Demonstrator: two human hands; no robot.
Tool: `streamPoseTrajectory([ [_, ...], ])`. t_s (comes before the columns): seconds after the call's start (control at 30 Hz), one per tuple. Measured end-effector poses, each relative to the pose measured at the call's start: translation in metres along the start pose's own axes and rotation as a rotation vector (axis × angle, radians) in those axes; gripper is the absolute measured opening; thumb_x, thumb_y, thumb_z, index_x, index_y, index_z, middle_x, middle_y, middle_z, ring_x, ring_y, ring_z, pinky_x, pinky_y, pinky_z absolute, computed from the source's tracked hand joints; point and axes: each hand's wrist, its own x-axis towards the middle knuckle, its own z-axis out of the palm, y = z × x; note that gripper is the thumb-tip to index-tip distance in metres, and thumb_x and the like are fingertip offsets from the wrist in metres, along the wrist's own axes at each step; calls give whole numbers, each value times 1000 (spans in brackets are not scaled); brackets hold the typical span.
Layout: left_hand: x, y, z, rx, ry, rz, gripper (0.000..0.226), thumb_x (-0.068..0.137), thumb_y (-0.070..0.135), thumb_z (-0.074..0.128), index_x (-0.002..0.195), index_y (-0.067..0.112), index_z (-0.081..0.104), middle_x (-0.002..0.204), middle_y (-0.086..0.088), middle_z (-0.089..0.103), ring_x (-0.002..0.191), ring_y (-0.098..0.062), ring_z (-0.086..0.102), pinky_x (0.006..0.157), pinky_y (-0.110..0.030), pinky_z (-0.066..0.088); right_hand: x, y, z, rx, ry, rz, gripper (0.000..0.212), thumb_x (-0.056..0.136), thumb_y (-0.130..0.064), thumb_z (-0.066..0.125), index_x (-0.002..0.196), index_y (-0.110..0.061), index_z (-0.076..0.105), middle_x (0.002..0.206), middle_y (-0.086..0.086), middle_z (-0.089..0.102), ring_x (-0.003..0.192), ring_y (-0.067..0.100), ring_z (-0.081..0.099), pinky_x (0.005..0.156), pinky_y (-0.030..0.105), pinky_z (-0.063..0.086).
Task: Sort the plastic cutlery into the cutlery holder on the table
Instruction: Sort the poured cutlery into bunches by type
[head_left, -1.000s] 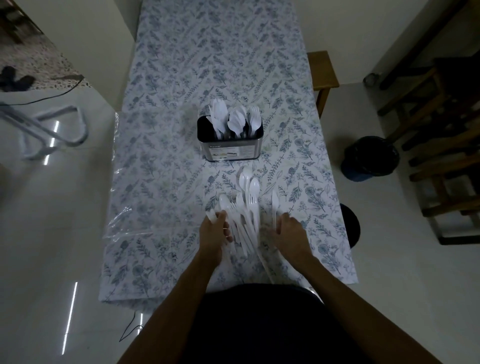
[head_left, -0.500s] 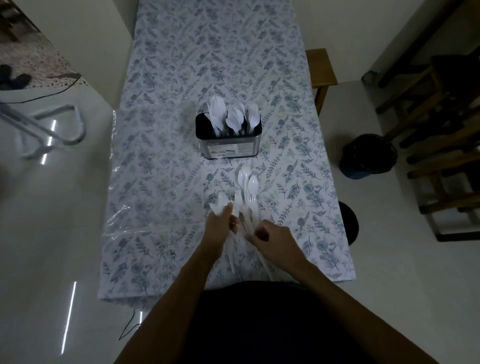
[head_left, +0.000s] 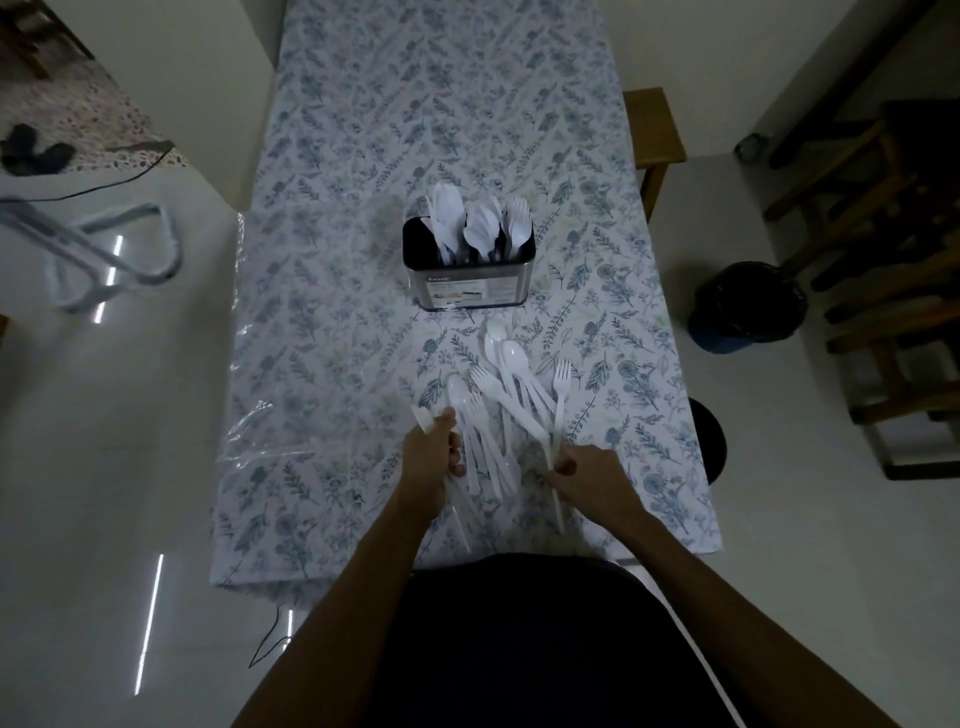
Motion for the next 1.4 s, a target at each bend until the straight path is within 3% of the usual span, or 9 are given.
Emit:
streamPoseTrajectory([
  [0.1, 1, -2, 0, 11, -48, -22, 27, 96, 24, 72, 78, 16, 53, 62, 1, 43, 45, -10, 34, 43, -23, 32, -9, 0, -12, 205, -68, 20, 13, 89, -19, 72, 83, -8, 76, 77, 7, 75, 69, 21, 73, 73, 34, 62],
  [0.43, -14, -7, 14, 221, -291, -50, 36, 93, 39, 72, 94, 3, 76, 84, -11, 77, 76, -22, 73, 60, -26, 53, -25, -53, -9, 289, -188, -256, 8, 86, -27, 72, 85, -28, 80, 76, -8, 75, 68, 11, 72, 69, 33, 61],
  [0.53, -13, -7, 10, 337, -264, -31, 60, 92, 53, 69, 93, -7, 76, 84, -24, 75, 61, -21, 63, 52, -23, 49, -22, -64, -3, 276, -186, -299, 12, 87, -25, 71, 83, -34, 78, 70, -20, 72, 66, 1, 70, 66, 23, 58],
  [0.7, -16, -7, 13, 338, -145, 35, 62, 96, 69, 49, 107, 13, 74, 90, -9, 80, 85, -22, 77, 77, -37, 63, -12, -78, 10, 168, -192, -397, 14, 89, -28, 68, 98, -25, 79, 87, -7, 76, 74, 2, 69, 70, 14, 51],
  [0.8, -11, -3, 6, 313, -140, 49, 70, 91, 77, 46, 110, 15, 71, 95, -9, 77, 82, -24, 75, 64, -33, 58, -9, -80, 9, 180, -176, -419, 12, 90, -26, 71, 97, -21, 80, 78, -14, 71, 69, -7, 65, 65, 6, 45],
  [1.0, -6, -6, -11, -34, -1, 29, 17, 97, 25, 69, 91, 10, 65, 65, -1, 50, 47, -9, 45, 42, -23, 36, 17, -61, -5, 149, 42, -371, 17, 97, -18, 60, 107, -21, 73, 98, -3, 74, 80, 5, 67, 74, 23, 56],
  [1.13, -1, -3, -21, -209, 89, -3, 19, 105, 21, 57, 92, 7, 61, 61, 1, 44, 41, -7, 41, 38, -20, 36, 29, -42, -6, -81, 26, -411, 37, 100, -14, 48, 130, -30, 64, 88, 5, 59, 55, 2, 44, 52, 22, 36],
  [1.27, 1, 0, -25, -256, 105, -15, 18, 105, 22, 57, 95, 7, 59, 63, 1, 43, 38, -6, 41, 37, -20, 37, 25, -40, 5, -233, -146, -477, 39, 104, -21, 42, 135, -37, 59, 95, 3, 54, 77, 14, 53, 67, 29, 43],
  [1.4, 2, 2, -27, -267, 110, -34, 18, 105, 23, 58, 97, 7, 60, 64, 1, 43, 39, -6, 40, 37, -20, 37, 30, -34, 5, -226, 20, -370, 32, 102, -25, 44, 127, -28, 63, 101, 6, 69, 91, 25, 67, 72, 31, 51],
])
